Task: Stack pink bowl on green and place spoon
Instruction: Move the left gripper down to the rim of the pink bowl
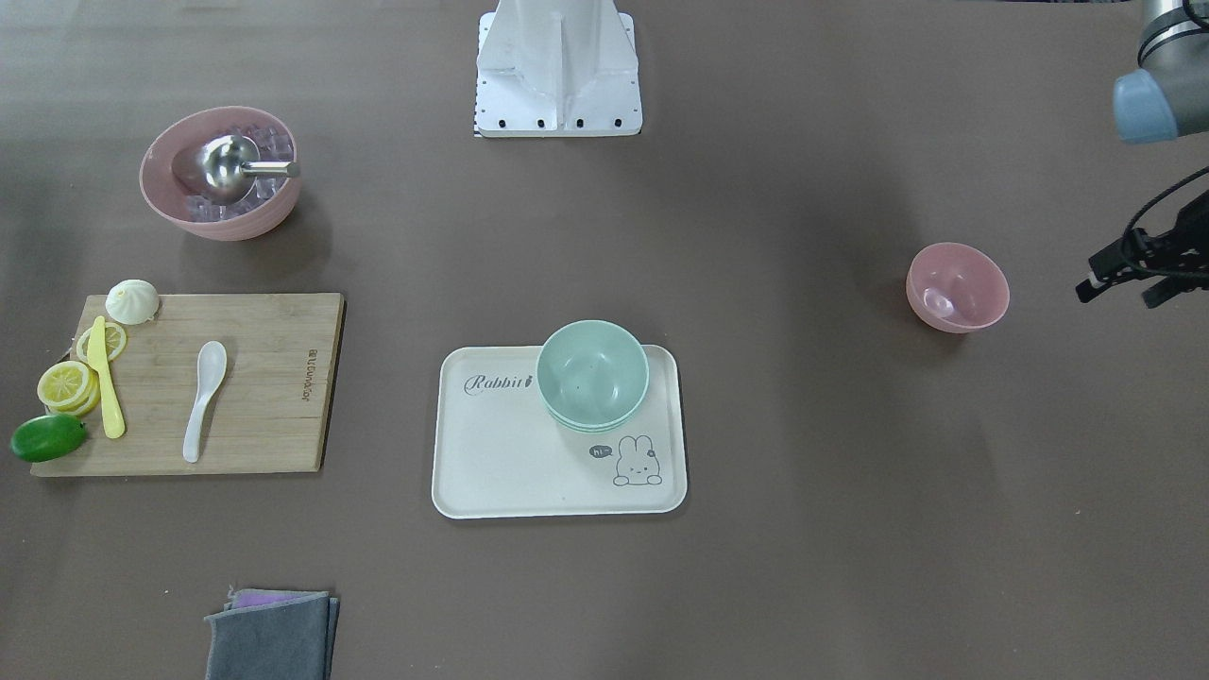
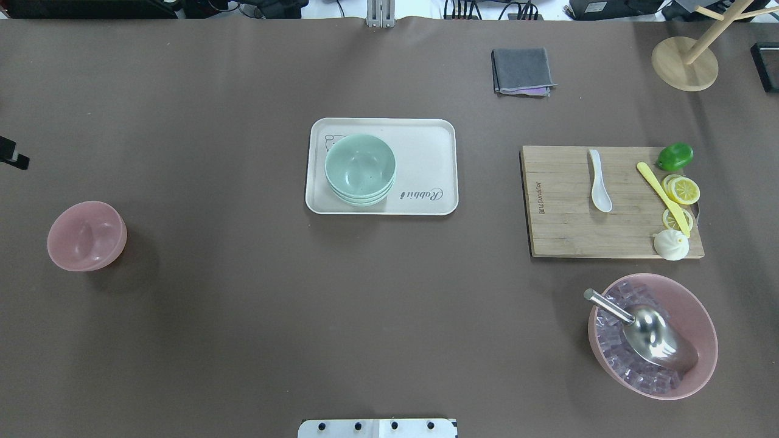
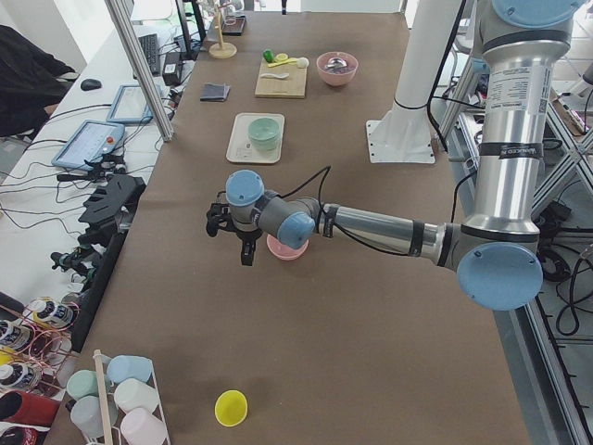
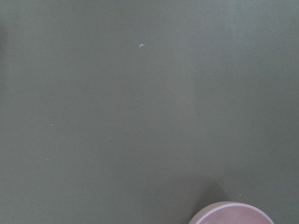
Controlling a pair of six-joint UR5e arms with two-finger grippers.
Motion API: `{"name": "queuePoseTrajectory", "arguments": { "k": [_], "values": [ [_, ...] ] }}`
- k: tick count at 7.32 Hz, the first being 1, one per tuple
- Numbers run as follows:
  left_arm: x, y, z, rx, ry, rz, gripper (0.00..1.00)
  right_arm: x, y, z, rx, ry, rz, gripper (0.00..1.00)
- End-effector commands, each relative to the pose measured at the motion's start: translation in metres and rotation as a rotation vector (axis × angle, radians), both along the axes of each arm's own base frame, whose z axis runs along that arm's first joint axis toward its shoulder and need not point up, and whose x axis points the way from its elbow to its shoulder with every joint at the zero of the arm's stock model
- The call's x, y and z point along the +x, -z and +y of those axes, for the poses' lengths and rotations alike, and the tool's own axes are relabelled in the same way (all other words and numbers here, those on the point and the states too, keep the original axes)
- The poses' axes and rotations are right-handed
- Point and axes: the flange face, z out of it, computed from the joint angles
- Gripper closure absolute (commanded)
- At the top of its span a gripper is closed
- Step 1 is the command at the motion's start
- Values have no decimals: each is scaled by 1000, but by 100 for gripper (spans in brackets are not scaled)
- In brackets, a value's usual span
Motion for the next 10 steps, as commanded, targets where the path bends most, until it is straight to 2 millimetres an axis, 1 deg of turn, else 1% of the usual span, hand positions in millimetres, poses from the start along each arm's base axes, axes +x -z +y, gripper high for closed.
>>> {"name": "queuePoseTrajectory", "arguments": {
  "k": [1,2,3,4,5,6,8,9,10],
  "values": [
    [46,-20,26,-35,-46,13,2,-2,-1,-5,15,-11,27,0],
    [47,-45,38,-12,-47,2,2,-5,3,-5,13,-12,19,0],
    [61,-62,46,-5,-67,-16,3,-9,5,-5,5,-15,11,0],
    [72,-69,50,-12,-86,-26,6,-10,7,-5,-2,-20,3,0],
    [73,-69,51,-15,-88,-26,11,-11,8,-5,-2,-18,-9,0],
    [80,-71,53,-18,-100,-28,36,-11,8,-5,-4,-17,-12,0],
    [81,-67,52,-15,-102,-21,62,-13,12,-4,-2,-14,-32,0],
    [81,-67,52,-17,-106,-16,82,-13,12,-4,-7,-14,-38,0],
    [80,-64,53,-13,-107,-12,97,-13,14,-4,-10,-15,-46,0]
  ]
}}
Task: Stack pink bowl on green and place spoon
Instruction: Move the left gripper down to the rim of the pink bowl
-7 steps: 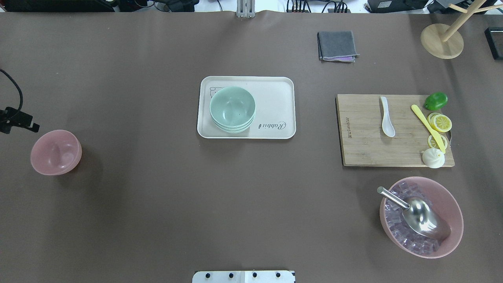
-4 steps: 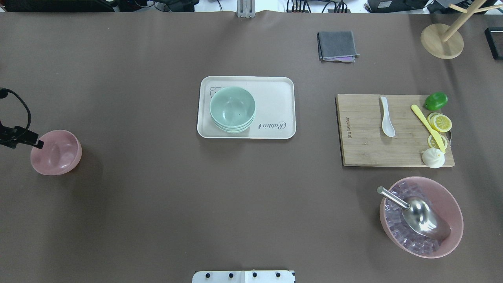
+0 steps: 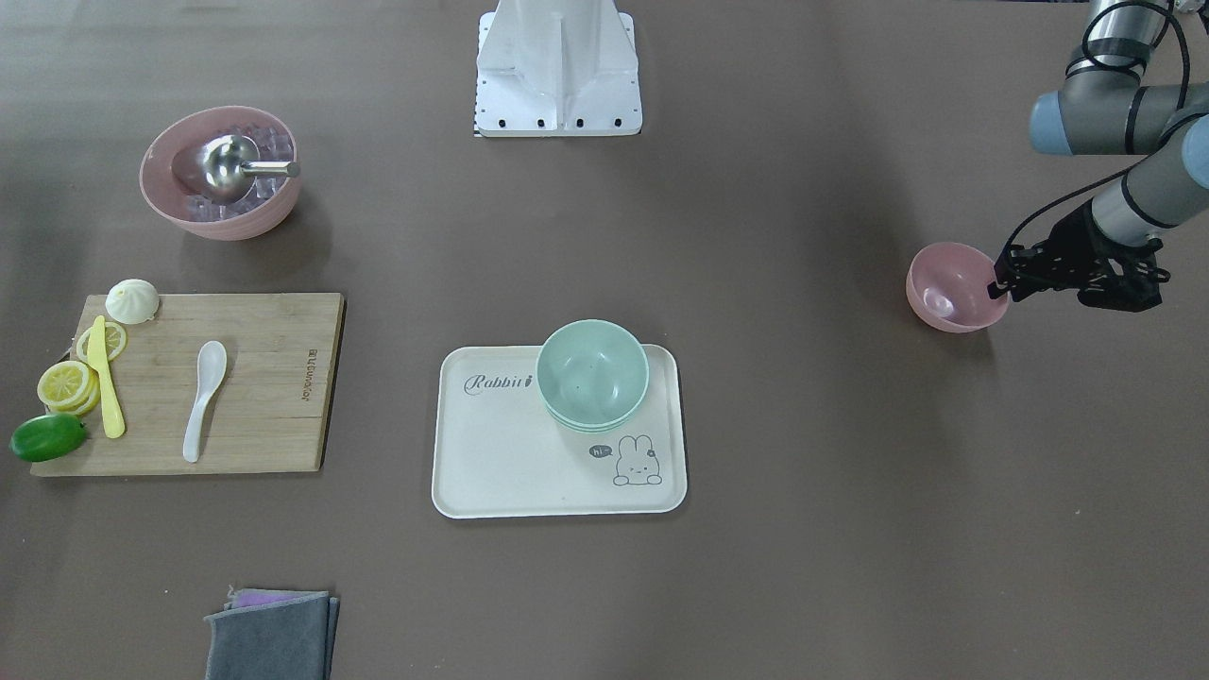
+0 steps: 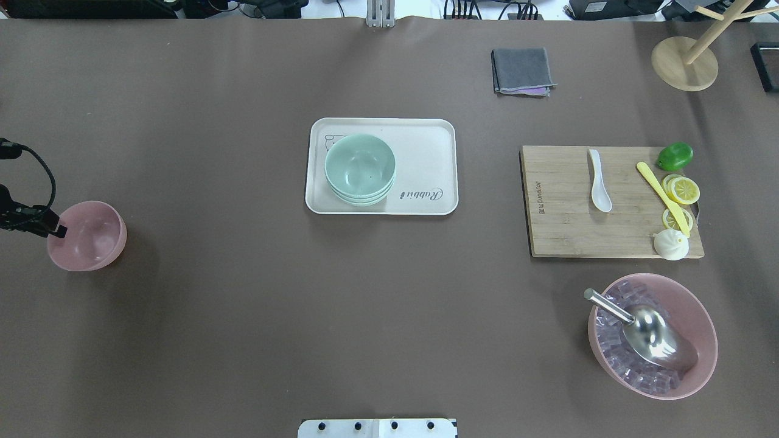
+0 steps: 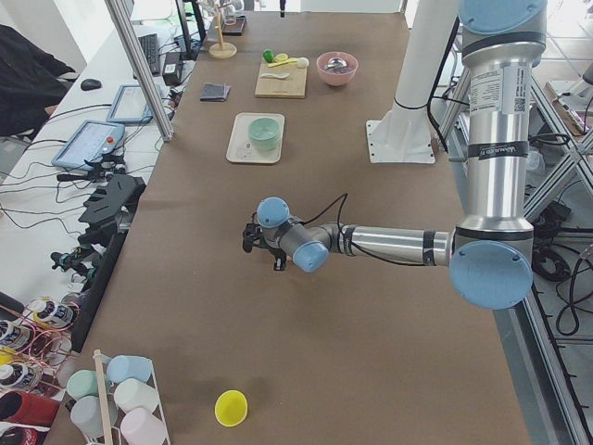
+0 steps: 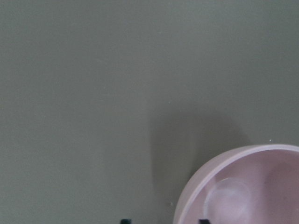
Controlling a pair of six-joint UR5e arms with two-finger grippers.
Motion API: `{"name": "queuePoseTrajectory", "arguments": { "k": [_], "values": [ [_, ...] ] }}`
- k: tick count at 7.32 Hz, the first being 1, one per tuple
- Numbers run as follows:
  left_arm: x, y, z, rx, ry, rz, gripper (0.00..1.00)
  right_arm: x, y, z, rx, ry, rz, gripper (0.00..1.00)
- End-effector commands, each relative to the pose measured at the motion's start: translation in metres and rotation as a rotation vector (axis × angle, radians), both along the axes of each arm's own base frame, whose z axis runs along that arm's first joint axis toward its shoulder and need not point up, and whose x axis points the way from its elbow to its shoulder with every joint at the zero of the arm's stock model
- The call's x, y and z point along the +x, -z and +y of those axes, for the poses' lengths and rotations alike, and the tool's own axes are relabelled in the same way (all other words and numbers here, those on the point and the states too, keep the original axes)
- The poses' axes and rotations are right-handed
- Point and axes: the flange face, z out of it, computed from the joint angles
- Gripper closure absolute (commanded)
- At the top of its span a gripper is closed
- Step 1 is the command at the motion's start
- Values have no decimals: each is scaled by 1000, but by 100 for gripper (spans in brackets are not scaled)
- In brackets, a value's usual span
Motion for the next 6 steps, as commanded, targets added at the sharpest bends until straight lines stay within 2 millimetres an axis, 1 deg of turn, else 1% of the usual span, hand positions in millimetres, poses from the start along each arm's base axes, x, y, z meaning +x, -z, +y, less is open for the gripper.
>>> {"name": "queuePoseTrajectory", "arguments": {
  "k": [1,2,3,4,5,6],
  "values": [
    [-1,2,1,-1,-4,7,100,-1,1,0,-5,0,-11,0],
    [3,11,3,-27,-41,58,100,-1,1,0,-5,-1,-12,0],
    [2,30,6,-47,-81,131,100,-1,10,0,3,-3,-14,0],
    [-5,57,-1,-101,-28,166,100,-3,29,1,-18,-38,-57,0],
    [5,96,-21,-165,36,198,100,-25,55,2,-24,-38,-76,0],
    [17,135,-43,-234,83,222,100,-52,68,-3,-51,-39,-74,0]
  ]
}}
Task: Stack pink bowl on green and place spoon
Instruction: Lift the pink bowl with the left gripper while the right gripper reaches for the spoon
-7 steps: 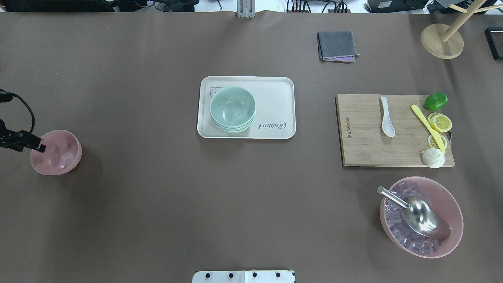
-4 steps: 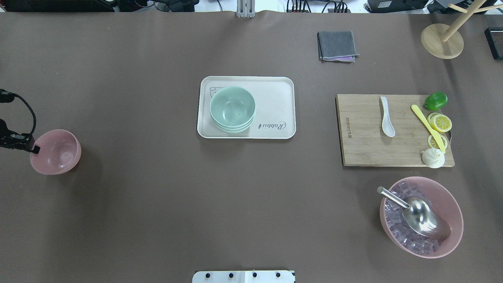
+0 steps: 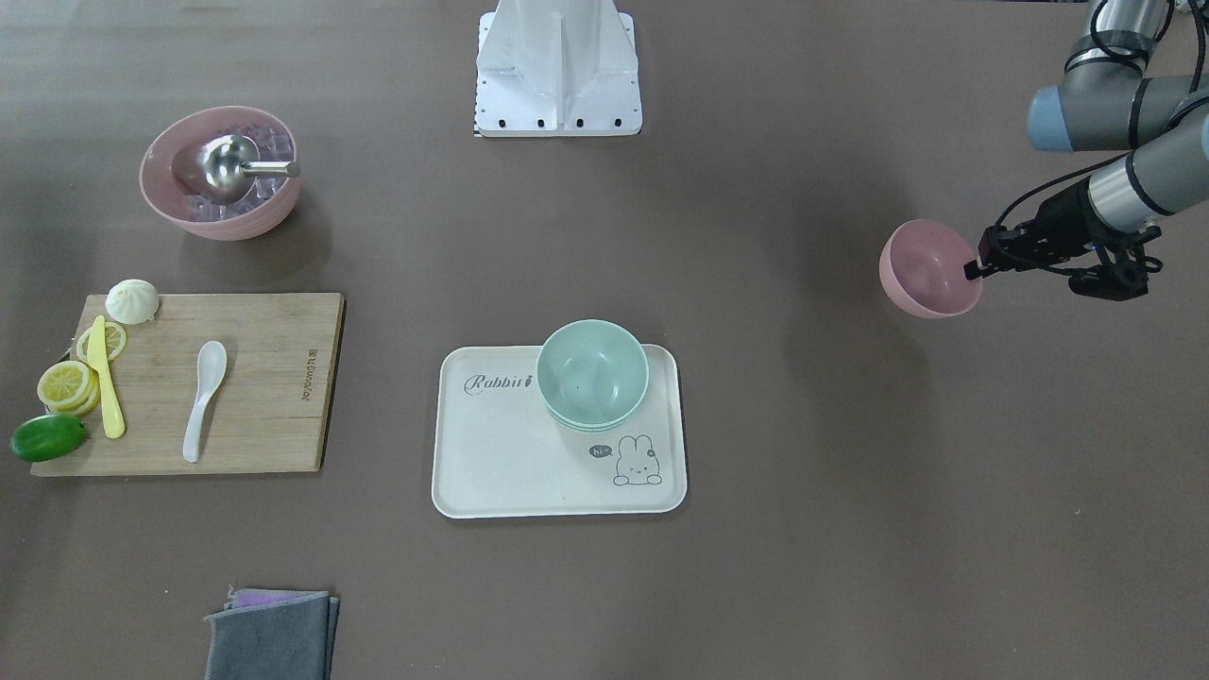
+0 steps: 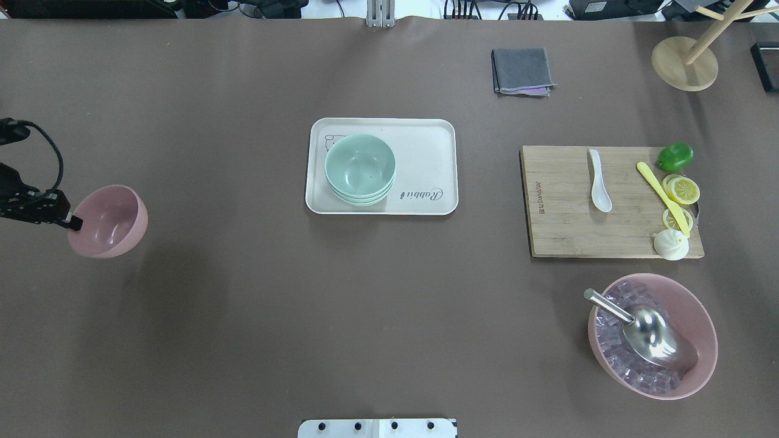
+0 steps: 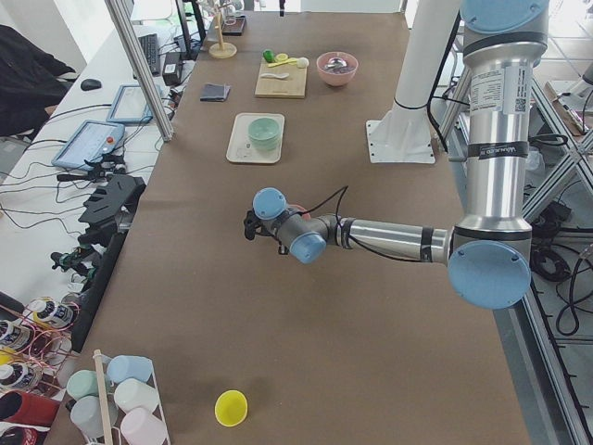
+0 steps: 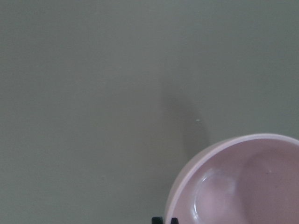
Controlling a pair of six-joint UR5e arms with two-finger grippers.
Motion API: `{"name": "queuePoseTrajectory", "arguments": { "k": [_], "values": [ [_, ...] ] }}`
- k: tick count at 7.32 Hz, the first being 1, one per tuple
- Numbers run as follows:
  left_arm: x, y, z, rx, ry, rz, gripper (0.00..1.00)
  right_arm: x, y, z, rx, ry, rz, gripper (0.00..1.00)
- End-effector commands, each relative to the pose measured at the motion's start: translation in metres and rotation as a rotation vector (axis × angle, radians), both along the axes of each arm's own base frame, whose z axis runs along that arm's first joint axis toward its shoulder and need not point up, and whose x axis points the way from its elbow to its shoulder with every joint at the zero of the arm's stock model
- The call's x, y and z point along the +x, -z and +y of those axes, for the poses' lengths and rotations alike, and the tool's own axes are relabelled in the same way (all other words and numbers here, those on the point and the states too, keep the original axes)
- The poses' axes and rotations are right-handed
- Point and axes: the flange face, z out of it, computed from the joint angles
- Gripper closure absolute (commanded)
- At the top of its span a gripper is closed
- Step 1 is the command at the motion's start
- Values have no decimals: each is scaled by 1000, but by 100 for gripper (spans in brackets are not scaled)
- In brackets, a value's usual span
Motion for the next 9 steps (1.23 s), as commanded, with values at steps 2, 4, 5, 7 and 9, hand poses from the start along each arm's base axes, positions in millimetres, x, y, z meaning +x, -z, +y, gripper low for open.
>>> {"name": "queuePoseTrajectory", "arguments": {
  "k": [2,4,5,7,9],
  "values": [
    [33,140,-66,-281,180,74,100,-79,71,-32,-40,-11,-27,2],
    [43,184,-77,-309,205,108,100,-159,97,-37,-88,-7,16,1],
    [45,198,-81,-316,212,120,100,-189,100,-45,-81,-10,66,2],
    [56,230,-94,-352,229,121,100,-224,85,-58,-123,5,101,2],
    [62,239,-98,-336,272,101,100,-265,85,-62,-133,11,144,1]
  ]
}}
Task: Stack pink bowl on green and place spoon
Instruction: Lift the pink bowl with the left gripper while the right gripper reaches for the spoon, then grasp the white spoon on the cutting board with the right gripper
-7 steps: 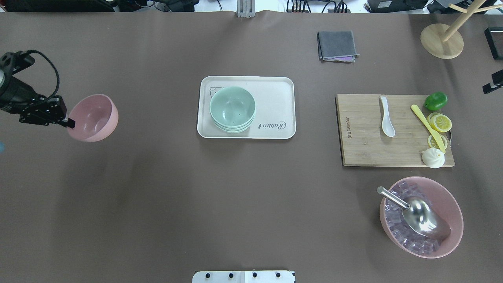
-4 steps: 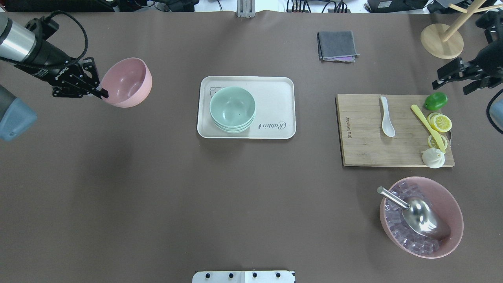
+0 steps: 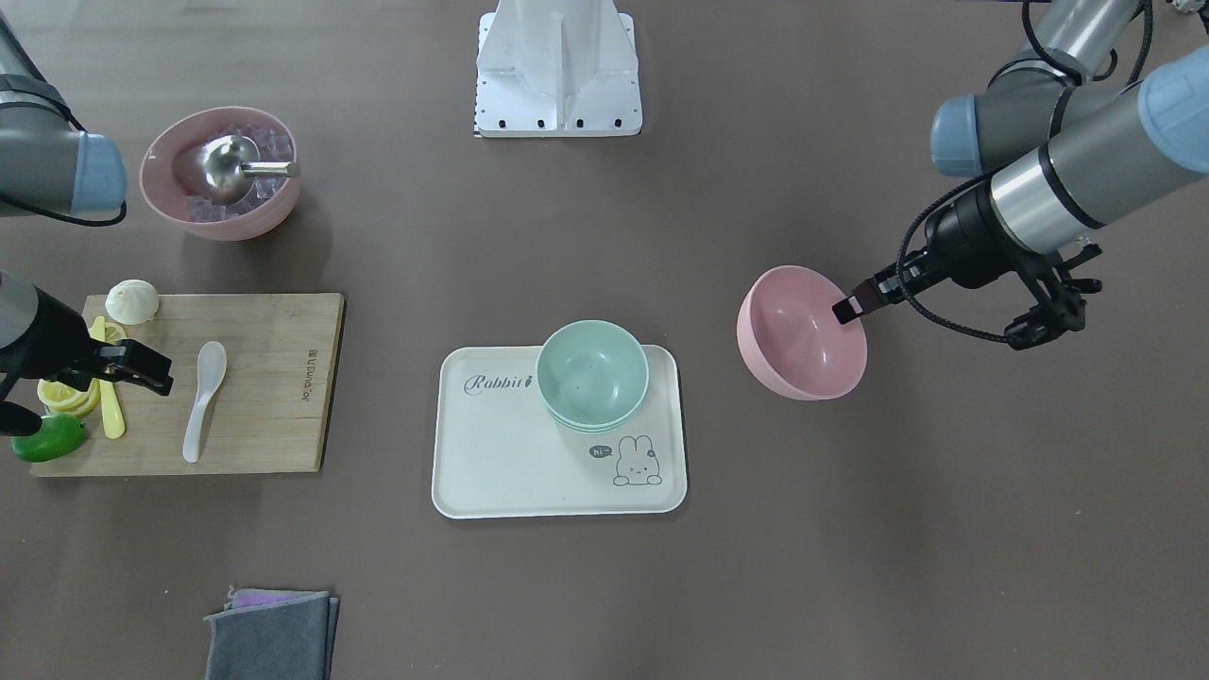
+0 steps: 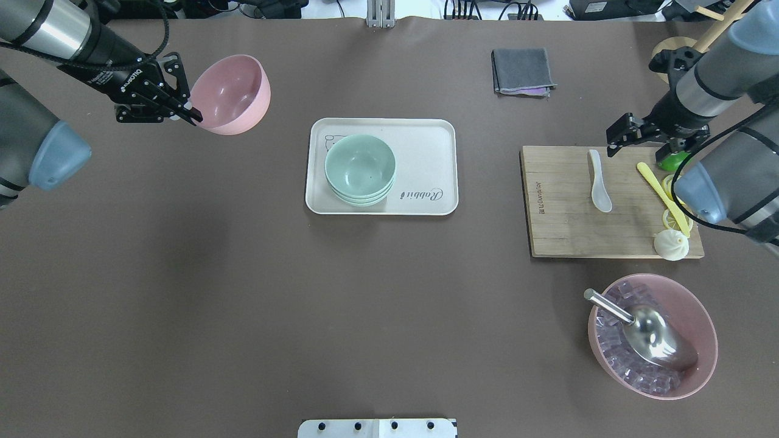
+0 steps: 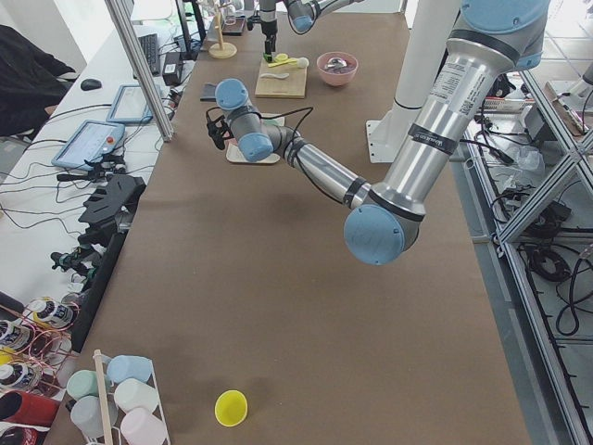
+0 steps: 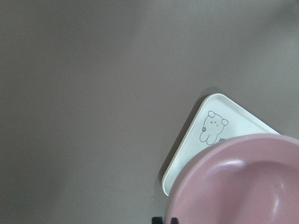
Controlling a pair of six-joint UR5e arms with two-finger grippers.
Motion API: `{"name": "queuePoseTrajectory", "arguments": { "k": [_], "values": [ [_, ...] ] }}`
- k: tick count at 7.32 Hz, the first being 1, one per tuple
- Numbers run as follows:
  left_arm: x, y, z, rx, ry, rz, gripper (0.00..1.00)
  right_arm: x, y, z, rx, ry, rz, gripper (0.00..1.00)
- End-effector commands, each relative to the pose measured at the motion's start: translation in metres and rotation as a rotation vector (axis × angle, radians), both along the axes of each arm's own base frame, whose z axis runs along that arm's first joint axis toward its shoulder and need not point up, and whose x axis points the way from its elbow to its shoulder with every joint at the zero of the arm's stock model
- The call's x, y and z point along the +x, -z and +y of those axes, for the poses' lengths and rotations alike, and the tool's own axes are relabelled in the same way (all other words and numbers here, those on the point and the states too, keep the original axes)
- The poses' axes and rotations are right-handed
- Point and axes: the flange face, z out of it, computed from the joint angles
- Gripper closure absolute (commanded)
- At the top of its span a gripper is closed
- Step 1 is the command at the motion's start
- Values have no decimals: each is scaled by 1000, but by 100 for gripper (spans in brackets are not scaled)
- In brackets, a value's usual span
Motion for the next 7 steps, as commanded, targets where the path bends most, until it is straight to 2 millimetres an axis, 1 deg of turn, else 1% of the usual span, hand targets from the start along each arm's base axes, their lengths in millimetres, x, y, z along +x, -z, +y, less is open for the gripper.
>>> {"name": "queuePoseTrajectory", "arguments": {
  "k": [1,2,3,4,5,6,7],
  "values": [
    [6,6,-1,2,16,-13,100,-38,-2,1,25,20,28,1],
    [6,6,-1,4,17,-14,100,-51,-4,0,24,34,33,2],
    [6,6,-1,5,16,-14,100,-58,-13,1,18,42,47,2],
    [6,7,-1,7,16,-13,100,-62,-14,2,19,47,55,2],
    [6,7,-1,7,16,-13,100,-62,-16,2,21,51,56,3],
    [6,7,-1,8,16,-12,100,-63,-20,1,17,52,60,7],
    [6,7,-1,8,16,-12,100,-63,-21,1,16,54,61,14]
  ]
}}
